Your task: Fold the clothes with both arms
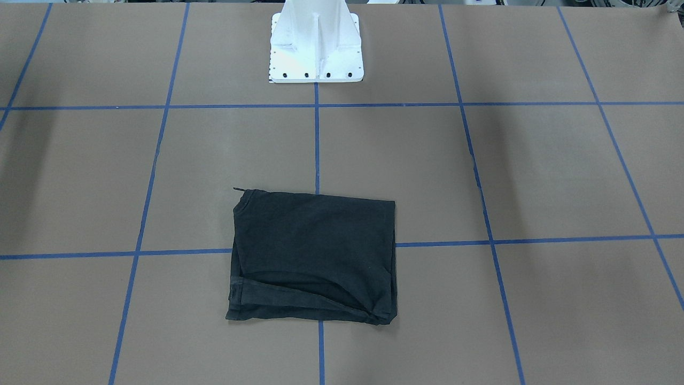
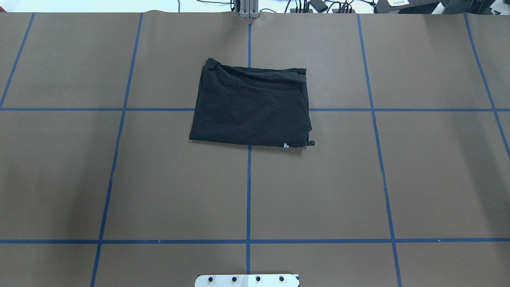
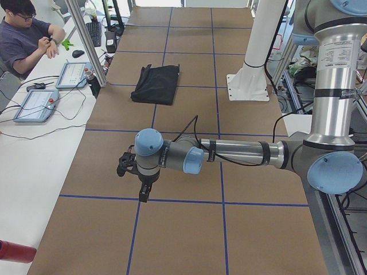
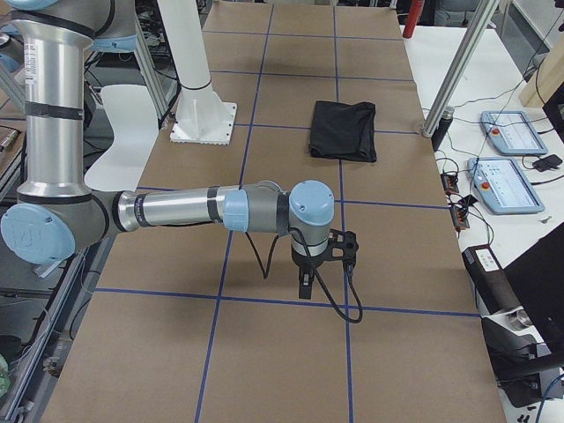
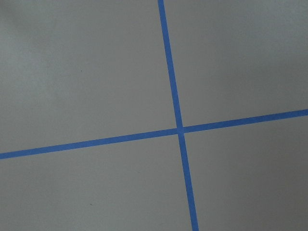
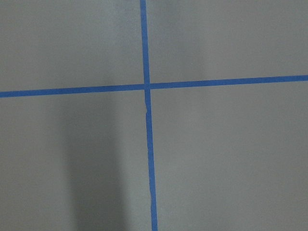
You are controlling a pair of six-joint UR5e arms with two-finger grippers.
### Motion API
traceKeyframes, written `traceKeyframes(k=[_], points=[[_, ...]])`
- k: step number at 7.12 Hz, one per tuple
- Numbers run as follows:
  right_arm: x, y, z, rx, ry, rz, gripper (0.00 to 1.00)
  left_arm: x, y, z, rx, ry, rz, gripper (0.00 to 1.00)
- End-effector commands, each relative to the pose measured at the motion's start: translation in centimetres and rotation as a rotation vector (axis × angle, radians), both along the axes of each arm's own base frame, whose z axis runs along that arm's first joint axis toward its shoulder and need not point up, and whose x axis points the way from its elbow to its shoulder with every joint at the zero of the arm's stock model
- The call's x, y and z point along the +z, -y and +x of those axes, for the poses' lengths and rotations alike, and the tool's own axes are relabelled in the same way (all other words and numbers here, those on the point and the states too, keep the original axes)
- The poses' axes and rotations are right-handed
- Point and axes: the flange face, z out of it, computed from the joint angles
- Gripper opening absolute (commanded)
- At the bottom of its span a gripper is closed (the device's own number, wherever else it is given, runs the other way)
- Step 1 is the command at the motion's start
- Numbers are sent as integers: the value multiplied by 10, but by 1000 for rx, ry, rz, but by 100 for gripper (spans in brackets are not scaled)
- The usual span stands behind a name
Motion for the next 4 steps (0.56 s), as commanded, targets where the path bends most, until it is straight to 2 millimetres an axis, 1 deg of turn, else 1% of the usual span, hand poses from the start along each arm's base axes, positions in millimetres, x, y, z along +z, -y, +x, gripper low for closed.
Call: traceKeyframes(k=[1,3,4], points=[[1,0,-3,-5,9,-2,100,1,-1,0,0,3,0,100],[12,-2,-23,-48,10,-30,100,2,-2,0,0,2,-3,100],[16,-3,-28,-59,10,-37,100,2,-2,0,0,3,-2,100]])
